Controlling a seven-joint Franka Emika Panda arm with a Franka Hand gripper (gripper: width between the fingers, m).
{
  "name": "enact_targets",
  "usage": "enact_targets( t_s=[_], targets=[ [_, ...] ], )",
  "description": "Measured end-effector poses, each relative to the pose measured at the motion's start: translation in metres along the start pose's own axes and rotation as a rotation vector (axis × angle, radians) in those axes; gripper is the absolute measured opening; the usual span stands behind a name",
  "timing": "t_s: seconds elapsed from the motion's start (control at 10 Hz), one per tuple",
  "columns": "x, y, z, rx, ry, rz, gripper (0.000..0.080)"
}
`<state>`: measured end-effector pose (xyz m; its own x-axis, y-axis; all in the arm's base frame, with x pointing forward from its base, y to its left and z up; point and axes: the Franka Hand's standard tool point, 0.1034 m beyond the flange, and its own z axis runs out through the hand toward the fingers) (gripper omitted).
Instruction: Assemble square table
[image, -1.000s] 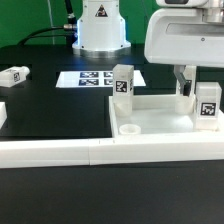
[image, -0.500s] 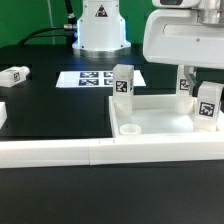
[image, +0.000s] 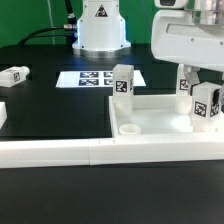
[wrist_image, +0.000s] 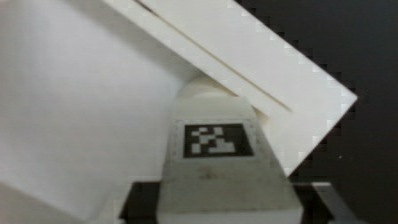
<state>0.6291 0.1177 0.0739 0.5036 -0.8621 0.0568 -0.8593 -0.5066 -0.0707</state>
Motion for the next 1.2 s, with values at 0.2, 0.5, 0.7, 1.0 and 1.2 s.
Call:
enact_targets(
  t_s=[0.2, 0.5, 0.7, 1.0, 1.2],
  targets=[
    [-0.001, 0.001, 0.0, 0.001, -0.04, 0.296, 0.029],
    [-0.007, -0.002, 0.001, 0.074, -0.111, 0.864, 0.029],
    [-0.007, -0.002, 0.0, 0.075, -0.106, 0.974, 0.029],
    [-0.008, -0.003, 0.001, 0.08, -0.103, 0.808, 0.0501],
    [-0.011, -0.005, 0.0, 0.095, -0.084, 0.489, 0.064]
  ],
)
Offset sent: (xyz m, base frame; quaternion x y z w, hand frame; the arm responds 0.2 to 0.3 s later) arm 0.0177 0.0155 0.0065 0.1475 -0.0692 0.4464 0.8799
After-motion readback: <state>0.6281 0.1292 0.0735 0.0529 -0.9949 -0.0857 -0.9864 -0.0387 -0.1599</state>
